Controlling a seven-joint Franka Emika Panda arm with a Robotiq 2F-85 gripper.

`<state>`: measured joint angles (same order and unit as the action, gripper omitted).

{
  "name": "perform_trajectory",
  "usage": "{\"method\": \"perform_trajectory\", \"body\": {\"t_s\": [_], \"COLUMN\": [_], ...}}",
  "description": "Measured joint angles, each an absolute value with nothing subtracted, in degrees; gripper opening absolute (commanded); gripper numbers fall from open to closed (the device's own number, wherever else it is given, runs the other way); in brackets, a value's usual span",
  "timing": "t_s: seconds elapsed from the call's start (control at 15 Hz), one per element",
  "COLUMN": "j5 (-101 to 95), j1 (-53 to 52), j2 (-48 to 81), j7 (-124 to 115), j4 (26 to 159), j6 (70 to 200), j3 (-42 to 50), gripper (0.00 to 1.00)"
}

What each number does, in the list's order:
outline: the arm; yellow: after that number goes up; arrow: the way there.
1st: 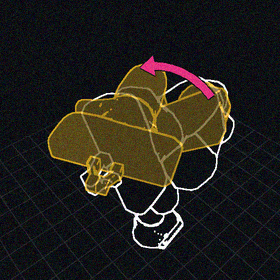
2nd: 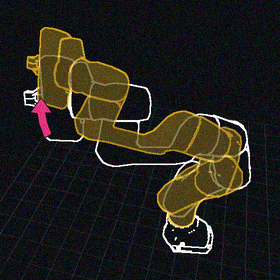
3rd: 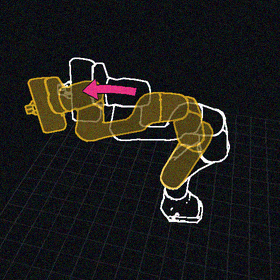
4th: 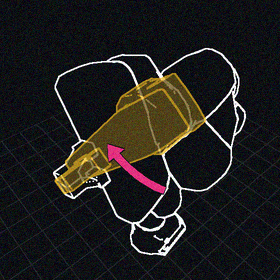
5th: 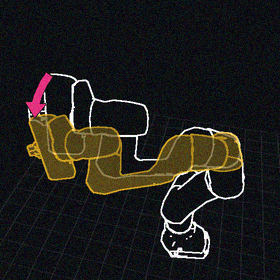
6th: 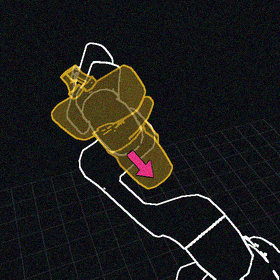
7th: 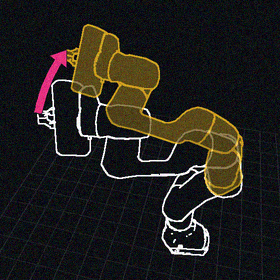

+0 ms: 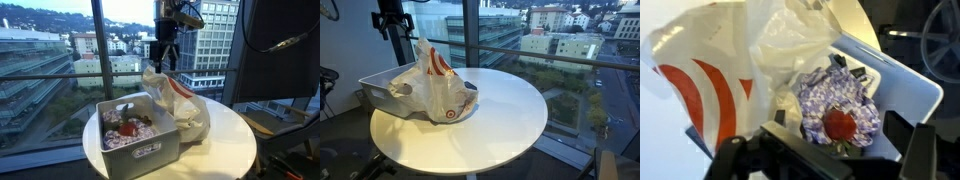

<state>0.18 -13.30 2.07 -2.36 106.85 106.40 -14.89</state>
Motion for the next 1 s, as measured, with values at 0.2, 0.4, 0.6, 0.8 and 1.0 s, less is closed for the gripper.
{"method": "perform_trajectory", "body": {"t_s": [0.2, 0.4, 0.6, 0.8, 1.0], "j5": [-5.6, -12.3, -17.6, -17.7, -17.8], "j1": [-13.6, -14.4, -15.1, -15.5, -15.5], "j2": [1.9, 2.0, 2.0, 2.0, 2.0], "j7": [-11.2, -20.3, -28.4, -34.2, -39.5], "j4": [110.9, 115.1, 118.6, 120.6, 121.4], "j6": [105.7, 105.7, 106.1, 108.3, 111.0], "j3": [-14.9, -15.1, -15.2, -15.2, -15.2], "gripper": [1.00, 1.00, 1.00, 1.00, 1.00]}}
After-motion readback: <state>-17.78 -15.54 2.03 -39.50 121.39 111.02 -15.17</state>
